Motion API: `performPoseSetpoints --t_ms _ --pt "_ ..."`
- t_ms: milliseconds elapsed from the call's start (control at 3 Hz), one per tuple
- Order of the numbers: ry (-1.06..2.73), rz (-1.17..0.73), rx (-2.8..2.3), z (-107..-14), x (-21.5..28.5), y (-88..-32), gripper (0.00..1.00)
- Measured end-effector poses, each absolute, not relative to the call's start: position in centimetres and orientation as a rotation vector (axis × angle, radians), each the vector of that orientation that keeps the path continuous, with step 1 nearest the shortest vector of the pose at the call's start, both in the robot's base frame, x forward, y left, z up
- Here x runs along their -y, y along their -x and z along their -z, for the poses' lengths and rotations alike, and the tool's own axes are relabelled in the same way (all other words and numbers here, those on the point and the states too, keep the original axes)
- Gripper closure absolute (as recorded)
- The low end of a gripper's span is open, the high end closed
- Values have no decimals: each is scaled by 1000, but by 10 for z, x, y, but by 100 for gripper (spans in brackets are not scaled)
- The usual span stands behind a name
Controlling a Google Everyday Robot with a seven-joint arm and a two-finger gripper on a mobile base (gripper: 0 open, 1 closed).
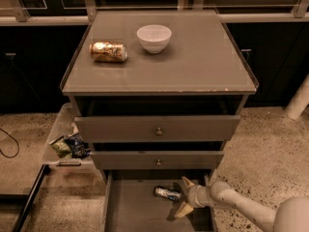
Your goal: Pick redbull can from bottom drawer and place on counter
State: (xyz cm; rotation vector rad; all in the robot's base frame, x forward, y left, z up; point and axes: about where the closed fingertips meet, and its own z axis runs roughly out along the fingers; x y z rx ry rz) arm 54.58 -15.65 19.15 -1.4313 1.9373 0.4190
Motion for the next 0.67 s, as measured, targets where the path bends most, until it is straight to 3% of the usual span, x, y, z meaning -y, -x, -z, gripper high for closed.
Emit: performPoseSetpoints --t_ms 667 --pt "1408 -450 -1871 -156 134 -575 0"
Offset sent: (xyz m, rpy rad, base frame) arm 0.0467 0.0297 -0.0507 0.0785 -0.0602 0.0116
